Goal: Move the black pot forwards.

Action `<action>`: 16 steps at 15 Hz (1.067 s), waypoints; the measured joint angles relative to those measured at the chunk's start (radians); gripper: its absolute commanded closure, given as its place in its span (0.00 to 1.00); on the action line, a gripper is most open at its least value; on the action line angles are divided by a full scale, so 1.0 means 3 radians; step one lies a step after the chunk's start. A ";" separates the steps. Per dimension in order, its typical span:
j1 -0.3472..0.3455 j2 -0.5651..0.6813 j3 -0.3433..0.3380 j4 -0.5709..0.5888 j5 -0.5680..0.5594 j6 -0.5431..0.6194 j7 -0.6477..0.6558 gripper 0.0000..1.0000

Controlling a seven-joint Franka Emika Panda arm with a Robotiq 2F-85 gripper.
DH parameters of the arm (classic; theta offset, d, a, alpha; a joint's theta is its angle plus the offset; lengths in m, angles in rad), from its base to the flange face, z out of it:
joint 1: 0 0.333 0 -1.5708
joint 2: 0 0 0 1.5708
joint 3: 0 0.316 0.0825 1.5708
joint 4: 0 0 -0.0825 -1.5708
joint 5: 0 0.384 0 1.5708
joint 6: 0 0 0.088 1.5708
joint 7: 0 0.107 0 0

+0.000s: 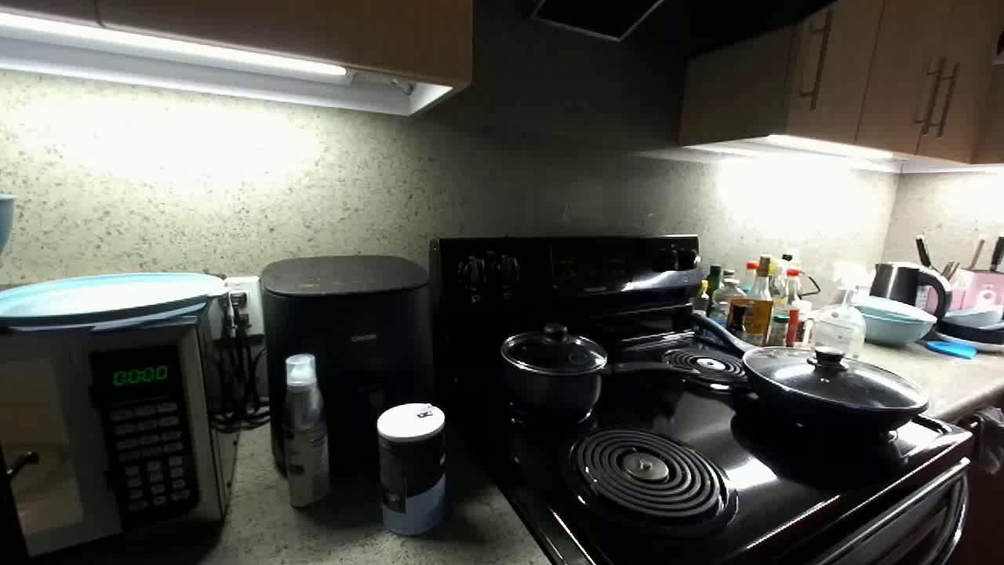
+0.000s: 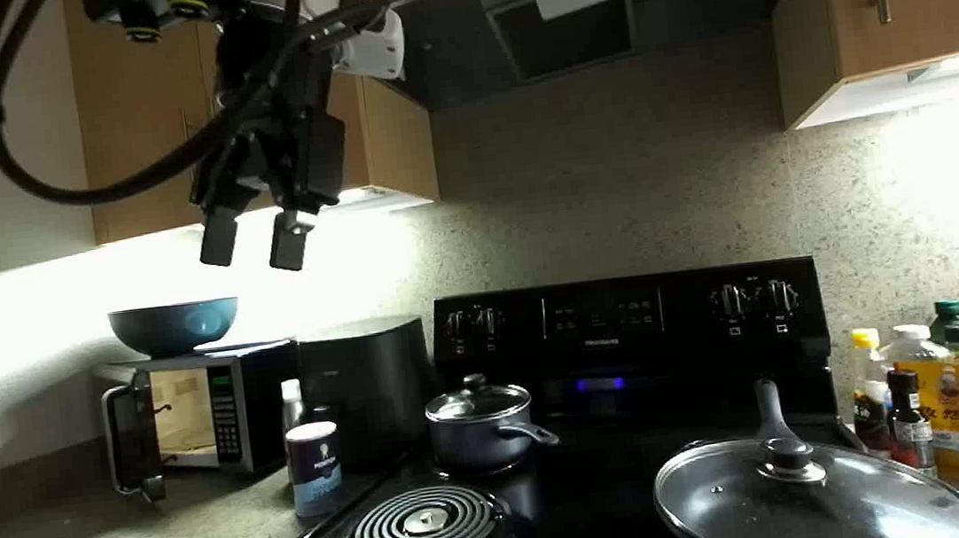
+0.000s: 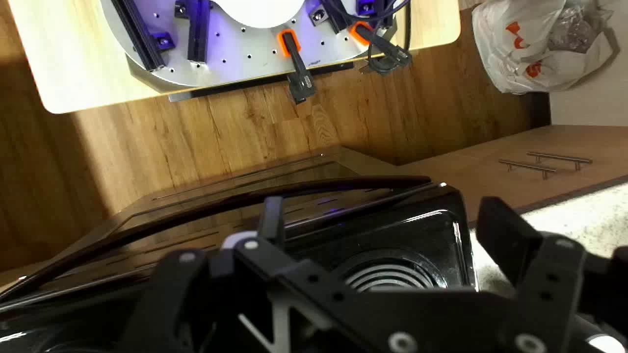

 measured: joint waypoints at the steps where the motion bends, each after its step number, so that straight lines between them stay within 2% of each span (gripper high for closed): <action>1: 0.0000 0.0000 0.0000 0.0000 0.0000 0.0000 0.0000 0.00; 11: -0.0010 0.0018 0.0004 0.0000 0.0000 0.0018 0.0000 0.00; 16: -0.0015 0.0304 0.0013 0.0077 -0.0061 0.0281 -0.0021 0.00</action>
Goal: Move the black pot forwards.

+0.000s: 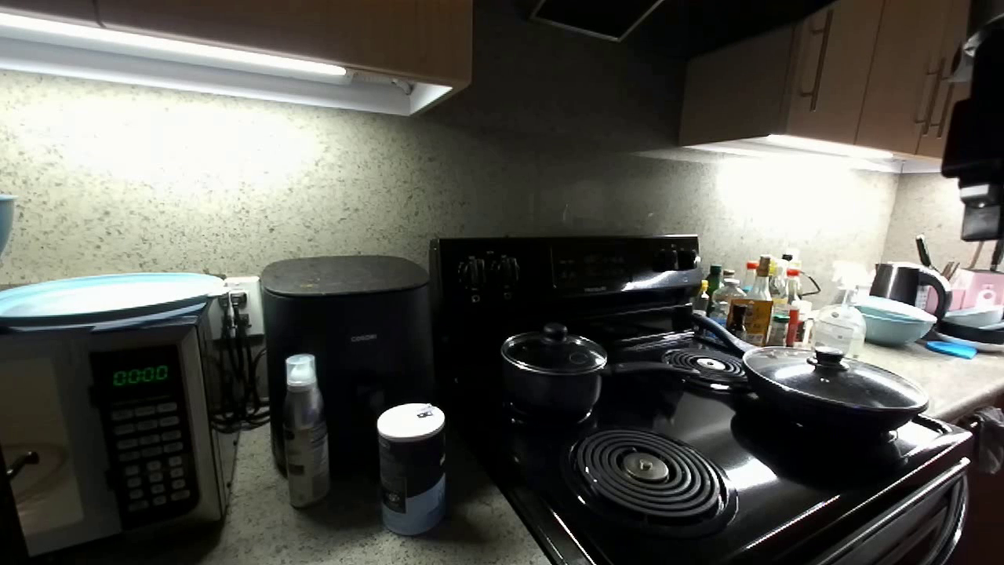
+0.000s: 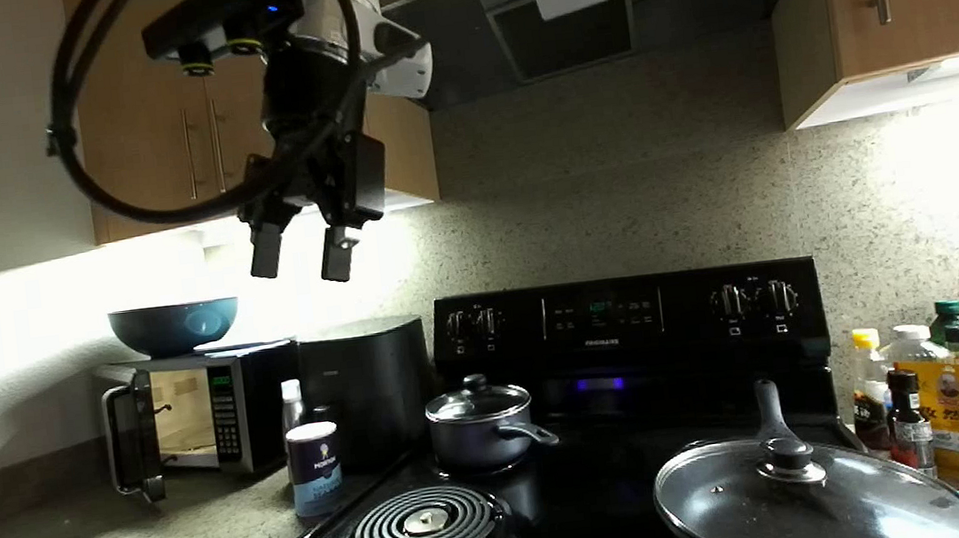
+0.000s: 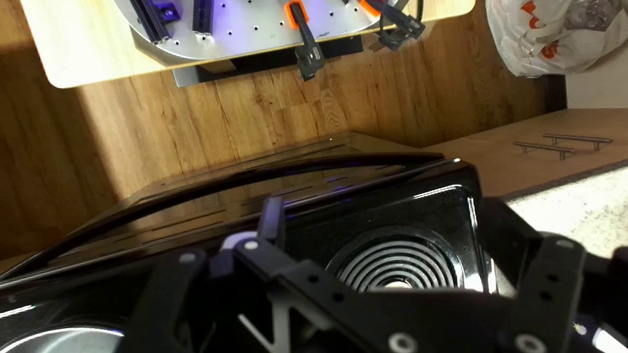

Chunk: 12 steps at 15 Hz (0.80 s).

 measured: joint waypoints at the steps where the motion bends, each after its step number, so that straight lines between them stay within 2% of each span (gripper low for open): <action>1: 0.0000 0.0095 0.0004 0.0032 -0.0023 0.0075 -0.0003 0.00; 7: -0.0001 0.0638 0.0006 0.0277 -0.0117 0.0270 -0.0007 0.00; 12: -0.0001 0.0700 0.0009 0.0329 -0.0117 0.0268 -0.0007 0.00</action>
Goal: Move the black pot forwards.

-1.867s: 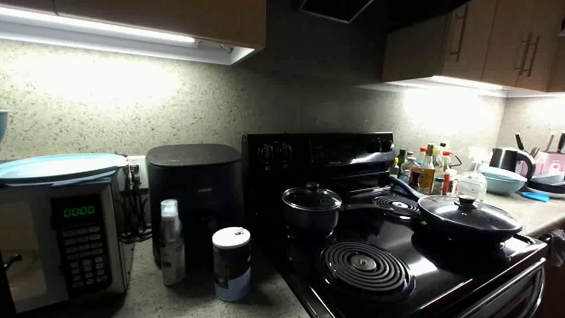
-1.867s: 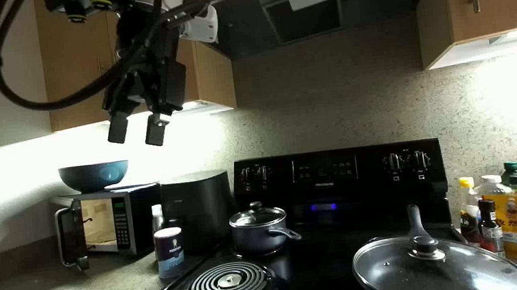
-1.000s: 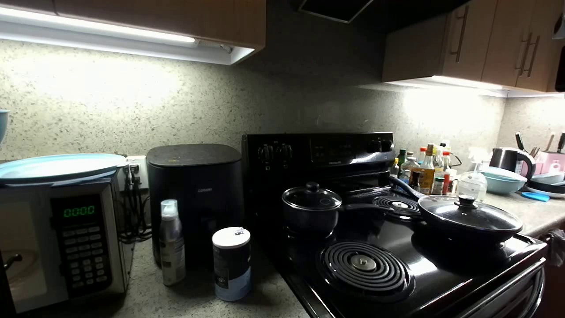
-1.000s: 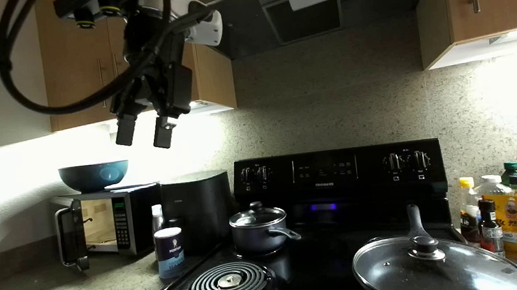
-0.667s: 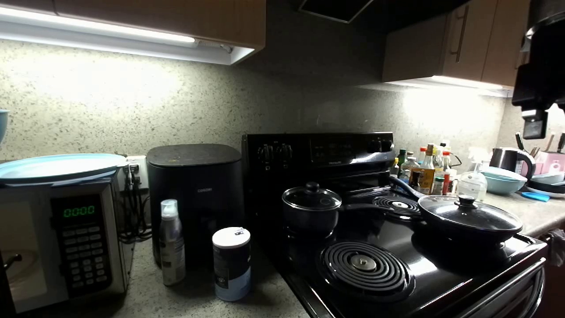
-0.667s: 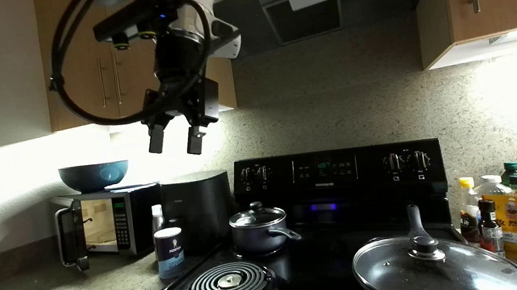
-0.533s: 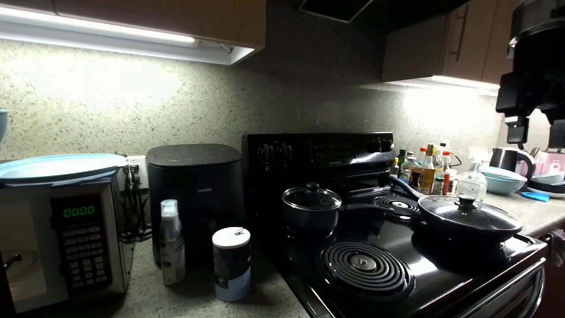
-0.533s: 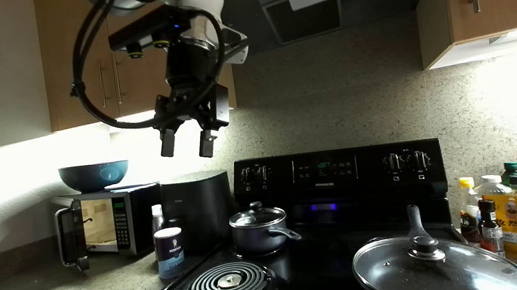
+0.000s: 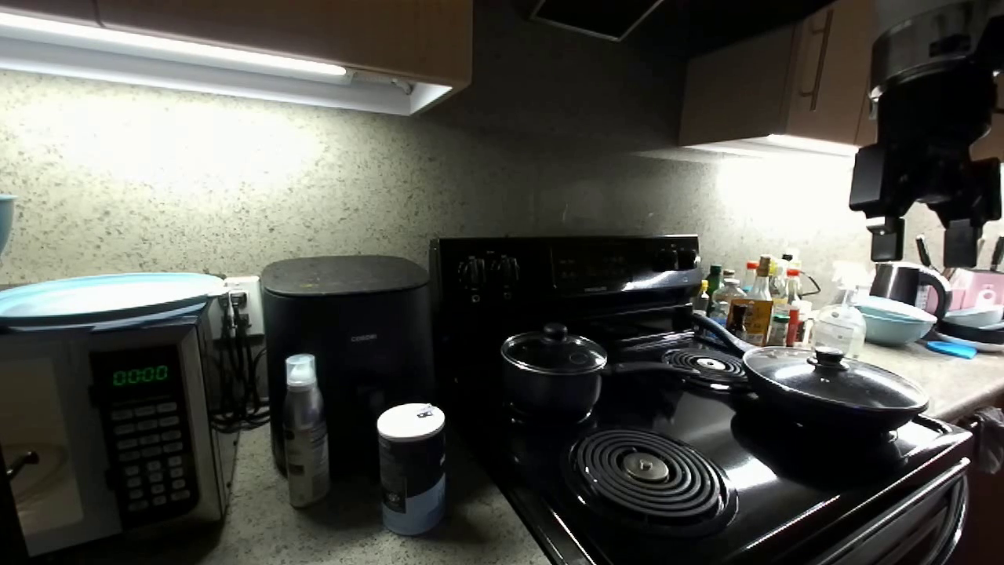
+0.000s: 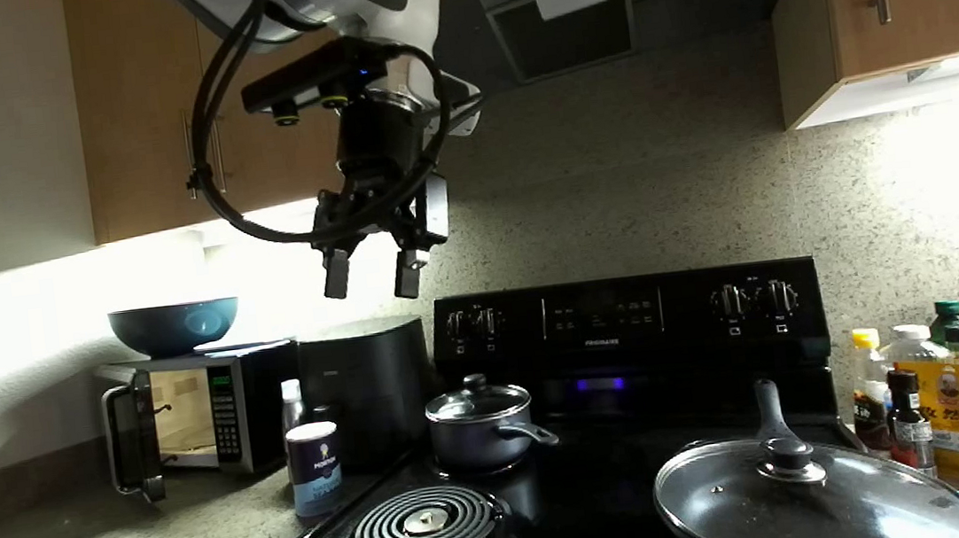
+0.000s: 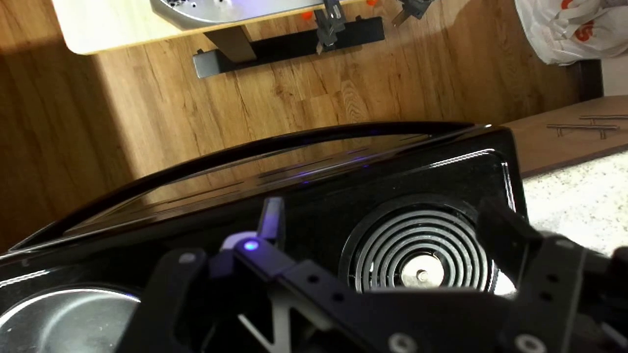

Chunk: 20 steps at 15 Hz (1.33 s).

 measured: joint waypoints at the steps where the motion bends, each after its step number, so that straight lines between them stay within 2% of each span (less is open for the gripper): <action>1: 0.0000 0.0008 0.0003 0.0000 -0.0012 0.0002 0.0000 0.00; 5: -0.0009 0.0213 -0.0016 0.0015 -0.0113 0.0067 -0.0006 0.00; 12: -0.0070 0.0924 -0.0101 0.0284 -0.0186 0.0252 -0.0050 0.00; 18: -0.0070 0.0924 -0.0083 0.0290 -0.0186 0.0253 -0.0050 0.00; 20: -0.0048 0.0980 -0.0071 0.0311 -0.0186 0.0252 -0.0166 0.00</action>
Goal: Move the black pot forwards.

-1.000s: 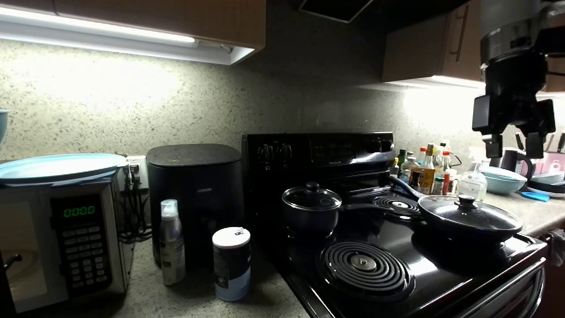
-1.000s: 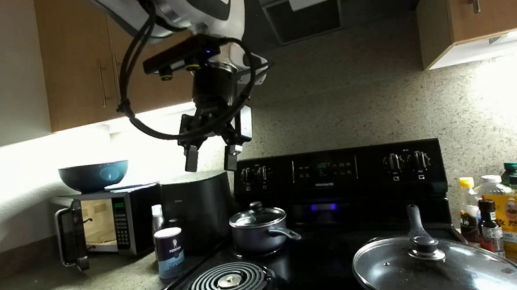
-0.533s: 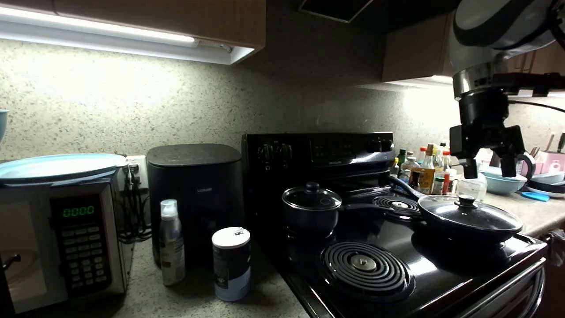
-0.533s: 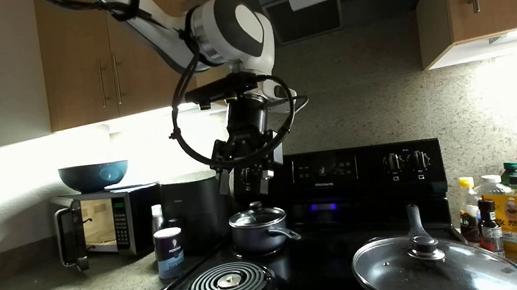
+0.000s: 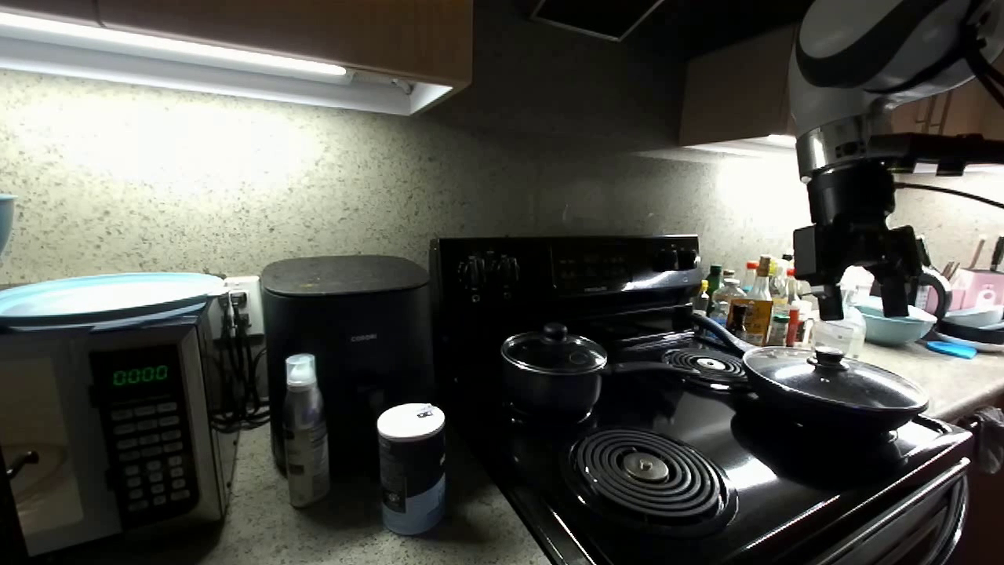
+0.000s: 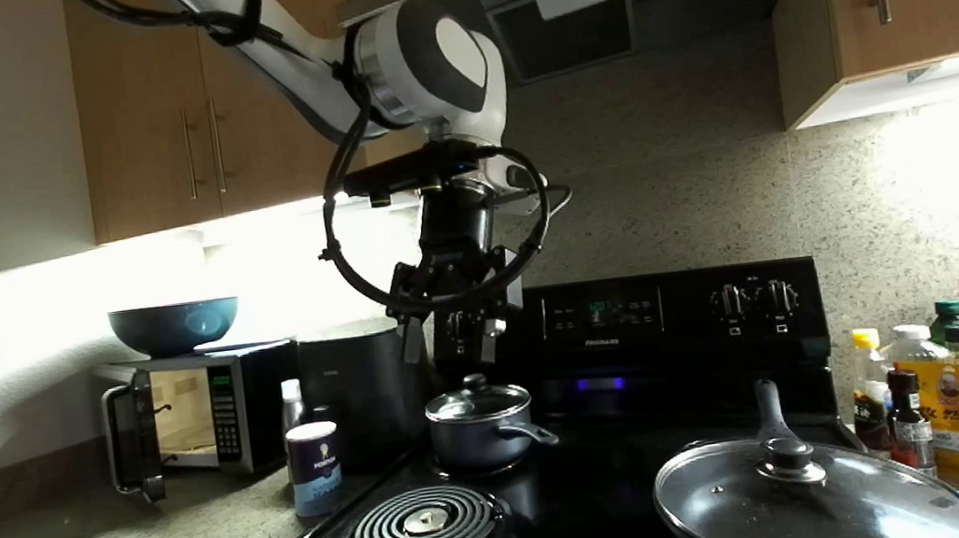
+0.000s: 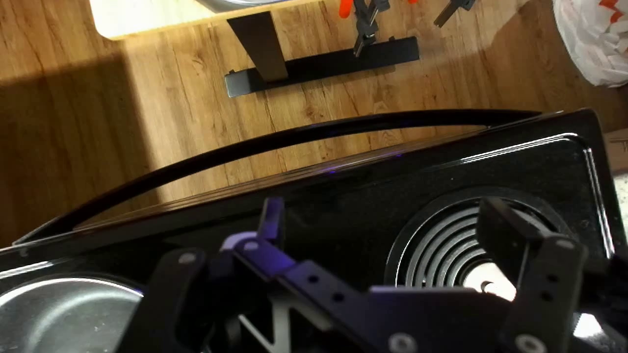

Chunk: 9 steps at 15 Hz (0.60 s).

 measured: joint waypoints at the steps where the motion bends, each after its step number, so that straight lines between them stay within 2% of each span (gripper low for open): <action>1: 0.0016 0.0056 0.0008 0.0031 -0.0007 -0.0019 -0.0130 0.00; 6: 0.0057 0.0543 0.0049 0.0364 -0.0195 -0.0238 -0.0755 0.00; 9: 0.0057 0.0818 0.0070 0.0609 -0.0280 -0.0391 -0.0894 0.00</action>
